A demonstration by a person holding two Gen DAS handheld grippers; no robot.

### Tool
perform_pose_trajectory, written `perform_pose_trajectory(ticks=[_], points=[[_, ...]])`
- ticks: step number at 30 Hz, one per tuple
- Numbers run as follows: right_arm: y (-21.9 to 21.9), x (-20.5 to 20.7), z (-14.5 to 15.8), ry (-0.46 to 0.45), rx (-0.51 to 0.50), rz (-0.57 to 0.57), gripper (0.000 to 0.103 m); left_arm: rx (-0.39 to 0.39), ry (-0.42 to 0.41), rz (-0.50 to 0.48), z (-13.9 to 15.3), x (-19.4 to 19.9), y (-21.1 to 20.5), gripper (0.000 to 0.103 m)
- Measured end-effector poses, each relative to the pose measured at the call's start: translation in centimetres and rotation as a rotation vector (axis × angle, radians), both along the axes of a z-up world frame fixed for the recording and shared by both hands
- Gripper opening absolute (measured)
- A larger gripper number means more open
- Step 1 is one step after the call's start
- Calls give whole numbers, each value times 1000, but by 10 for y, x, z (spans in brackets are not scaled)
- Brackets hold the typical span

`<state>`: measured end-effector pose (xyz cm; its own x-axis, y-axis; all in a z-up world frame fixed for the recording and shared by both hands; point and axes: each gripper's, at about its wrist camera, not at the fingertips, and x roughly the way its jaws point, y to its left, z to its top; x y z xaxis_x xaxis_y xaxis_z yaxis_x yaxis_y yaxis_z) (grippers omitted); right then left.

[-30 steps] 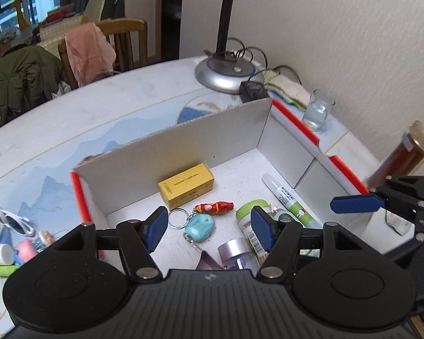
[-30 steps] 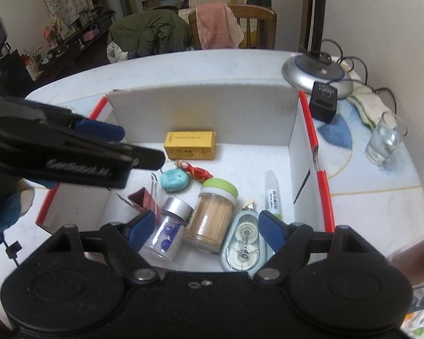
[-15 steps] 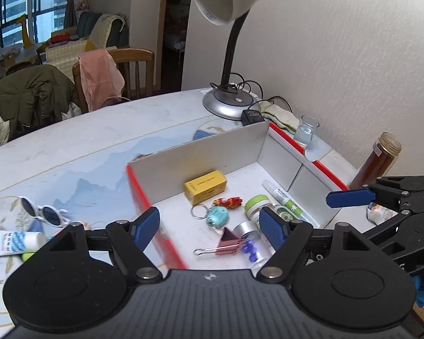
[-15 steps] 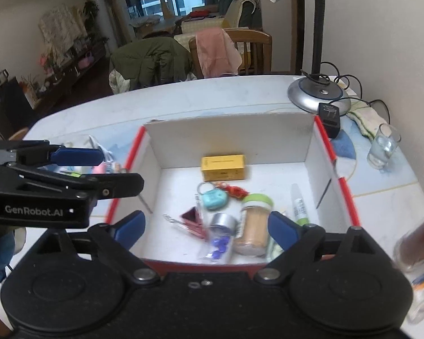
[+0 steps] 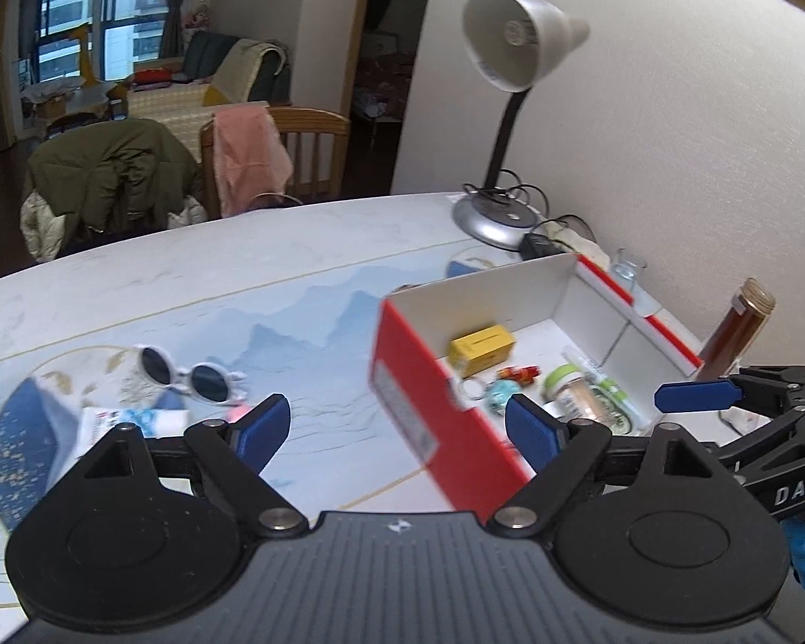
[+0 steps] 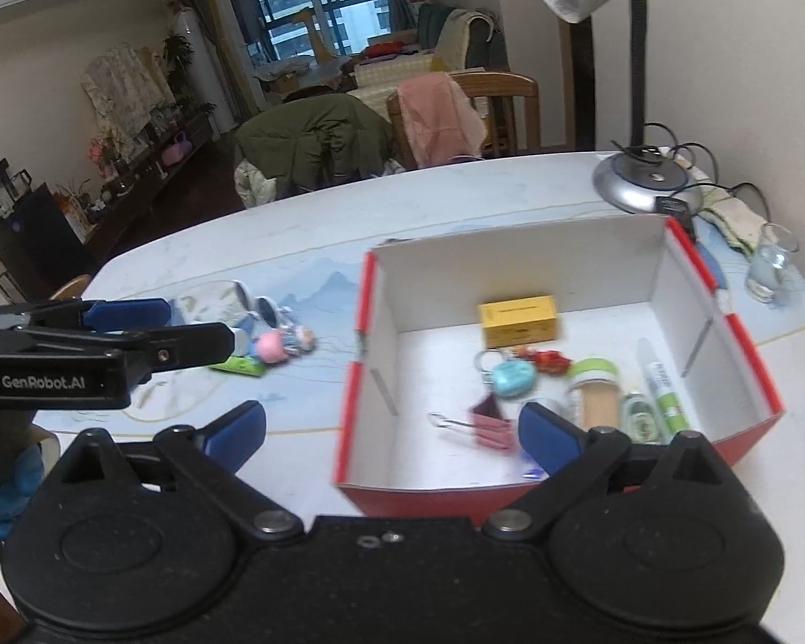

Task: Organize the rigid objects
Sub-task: 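Withdraw both grippers from the box back toward the mat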

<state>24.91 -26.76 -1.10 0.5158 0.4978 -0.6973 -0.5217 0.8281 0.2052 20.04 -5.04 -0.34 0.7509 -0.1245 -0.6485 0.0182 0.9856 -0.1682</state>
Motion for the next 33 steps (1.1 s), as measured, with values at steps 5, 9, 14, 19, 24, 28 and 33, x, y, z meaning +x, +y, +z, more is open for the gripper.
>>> perform_pose_trajectory(ticks=[5, 9, 14, 19, 24, 28, 33], points=[[29, -11, -2, 0, 5, 14, 101, -10, -17, 36, -6, -14, 34, 103], [53, -17, -6, 5, -13, 36, 101, -30, -37, 65, -11, -23, 60, 103], [84, -21, -11, 5, -35, 53, 101, -9, -58, 131, -24, -26, 88, 103], [114, -18, -19, -1, -58, 76, 101, -43, -16, 180, -45, -20, 122, 103], [144, -10, -29, -2, -94, 124, 100, -63, 12, 202, -68, -12, 150, 103], [162, 2, -40, 8, -123, 114, 98, -40, 35, 175, -83, 2, 161, 103], [180, 19, -53, 10, -164, 112, 96, 24, 29, 67, -92, 19, 173, 103]])
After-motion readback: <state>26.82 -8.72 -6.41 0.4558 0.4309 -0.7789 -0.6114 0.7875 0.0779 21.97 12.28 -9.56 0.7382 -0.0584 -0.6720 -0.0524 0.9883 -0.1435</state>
